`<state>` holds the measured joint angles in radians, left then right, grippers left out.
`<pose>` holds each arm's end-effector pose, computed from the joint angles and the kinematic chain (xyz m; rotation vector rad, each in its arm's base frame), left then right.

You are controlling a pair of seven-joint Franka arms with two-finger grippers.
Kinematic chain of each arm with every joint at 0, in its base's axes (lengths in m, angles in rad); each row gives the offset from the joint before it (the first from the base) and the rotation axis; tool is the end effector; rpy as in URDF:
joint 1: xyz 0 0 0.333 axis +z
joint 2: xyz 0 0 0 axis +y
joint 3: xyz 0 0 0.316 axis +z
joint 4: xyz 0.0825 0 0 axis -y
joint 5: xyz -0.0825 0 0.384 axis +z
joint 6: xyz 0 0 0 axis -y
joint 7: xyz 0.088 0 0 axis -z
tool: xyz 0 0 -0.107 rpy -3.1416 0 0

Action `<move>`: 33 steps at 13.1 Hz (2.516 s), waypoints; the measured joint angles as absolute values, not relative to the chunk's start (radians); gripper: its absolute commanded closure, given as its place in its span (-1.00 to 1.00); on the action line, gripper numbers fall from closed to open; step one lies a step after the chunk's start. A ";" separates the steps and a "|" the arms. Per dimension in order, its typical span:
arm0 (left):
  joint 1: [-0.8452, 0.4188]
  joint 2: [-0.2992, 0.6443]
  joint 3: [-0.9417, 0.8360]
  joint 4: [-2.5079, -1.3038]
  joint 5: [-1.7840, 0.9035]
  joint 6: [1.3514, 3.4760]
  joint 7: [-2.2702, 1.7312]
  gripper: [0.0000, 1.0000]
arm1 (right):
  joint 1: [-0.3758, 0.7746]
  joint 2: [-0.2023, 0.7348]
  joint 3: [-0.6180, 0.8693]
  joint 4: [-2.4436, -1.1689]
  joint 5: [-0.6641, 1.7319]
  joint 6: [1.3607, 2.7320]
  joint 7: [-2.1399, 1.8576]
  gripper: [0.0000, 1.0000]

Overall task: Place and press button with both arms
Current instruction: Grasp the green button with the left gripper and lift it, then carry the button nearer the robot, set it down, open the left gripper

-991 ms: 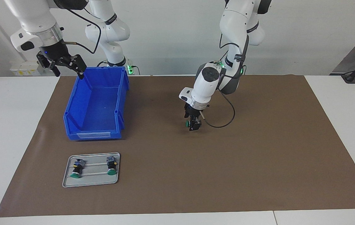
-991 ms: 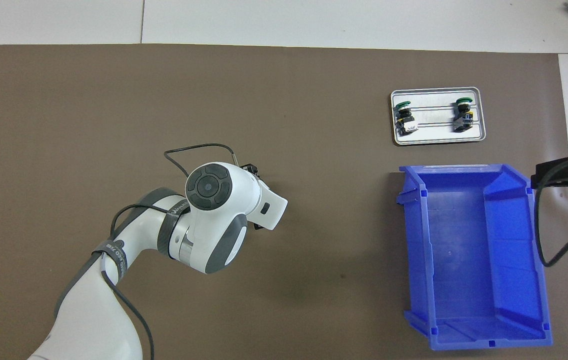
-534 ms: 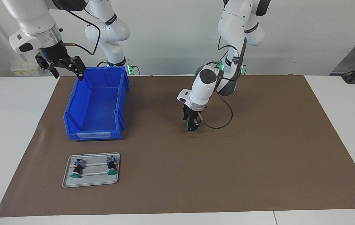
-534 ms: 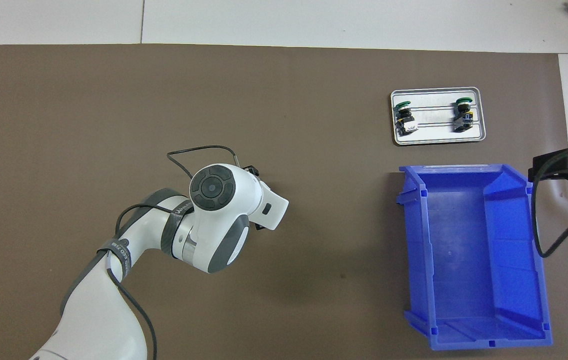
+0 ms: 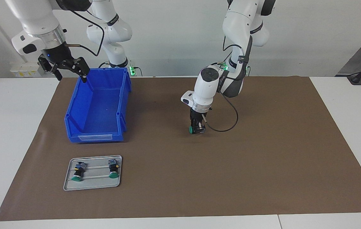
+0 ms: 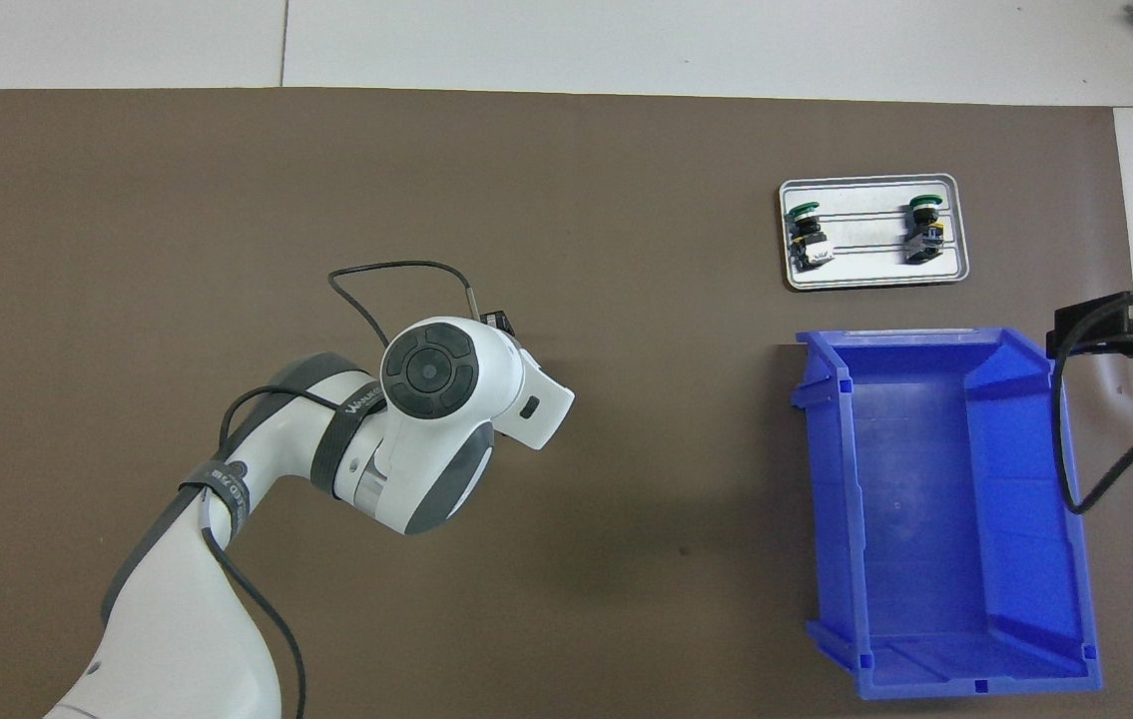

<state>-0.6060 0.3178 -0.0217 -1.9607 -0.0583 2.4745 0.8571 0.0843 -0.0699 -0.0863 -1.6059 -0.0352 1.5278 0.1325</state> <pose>0.5102 -0.3691 0.3327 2.3311 -2.0461 0.3112 0.5283 -0.0067 0.6420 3.1048 -0.2109 -0.0102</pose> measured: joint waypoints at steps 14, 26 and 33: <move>-0.225 0.138 -0.014 -2.082 -0.781 2.299 1.472 1.00 | 0.084 -0.070 -0.086 -1.605 -0.035 1.528 0.132 -1.00; 0.001 0.016 -0.014 -2.462 -1.556 2.064 2.311 1.00 | 0.084 -0.070 -0.086 -1.605 -0.035 1.528 0.132 -1.00; 0.131 0.123 -0.014 -2.556 -1.650 1.839 2.624 1.00 | 0.084 -0.070 -0.086 -1.605 -0.035 1.528 0.132 -1.00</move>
